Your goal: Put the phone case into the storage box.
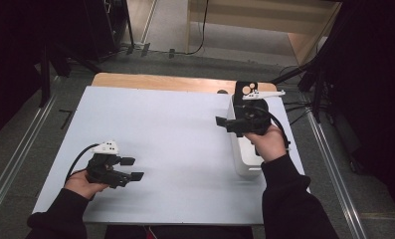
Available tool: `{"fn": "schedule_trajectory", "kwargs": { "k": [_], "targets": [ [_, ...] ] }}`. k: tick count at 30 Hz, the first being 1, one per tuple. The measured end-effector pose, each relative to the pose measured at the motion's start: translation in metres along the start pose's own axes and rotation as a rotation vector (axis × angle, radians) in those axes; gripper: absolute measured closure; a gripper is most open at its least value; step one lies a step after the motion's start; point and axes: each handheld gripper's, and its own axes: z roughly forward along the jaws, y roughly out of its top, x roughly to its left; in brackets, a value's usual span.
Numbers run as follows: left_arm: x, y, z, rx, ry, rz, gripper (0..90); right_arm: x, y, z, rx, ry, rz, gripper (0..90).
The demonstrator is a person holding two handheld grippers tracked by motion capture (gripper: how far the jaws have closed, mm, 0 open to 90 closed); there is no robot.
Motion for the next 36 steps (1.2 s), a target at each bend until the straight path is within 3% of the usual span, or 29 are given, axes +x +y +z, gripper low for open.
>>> {"fn": "schedule_trajectory", "kwargs": {
  "k": [7, 10, 25, 36],
  "targets": [
    [0.000, 0.000, 0.000, 0.002, 0.001, 0.001, 29.7, 0.006, -0.011, 0.002, 0.009, 0.020, -0.029, 12.9],
    [0.000, 0.000, 0.000, 0.002, 0.000, 0.002, 29.7, 0.008, -0.018, 0.004, -0.002, 0.042, -0.044, 19.8],
    [0.000, 0.000, -0.001, 0.001, -0.003, 0.000, 29.7, 0.016, -0.045, 0.005, 0.009, 0.111, -0.044, 20.5],
    [-0.001, 0.001, -0.001, 0.003, -0.002, 0.002, 29.7, 0.023, -0.066, 0.008, 0.033, 0.147, -0.072, 21.0]
  ]
}}
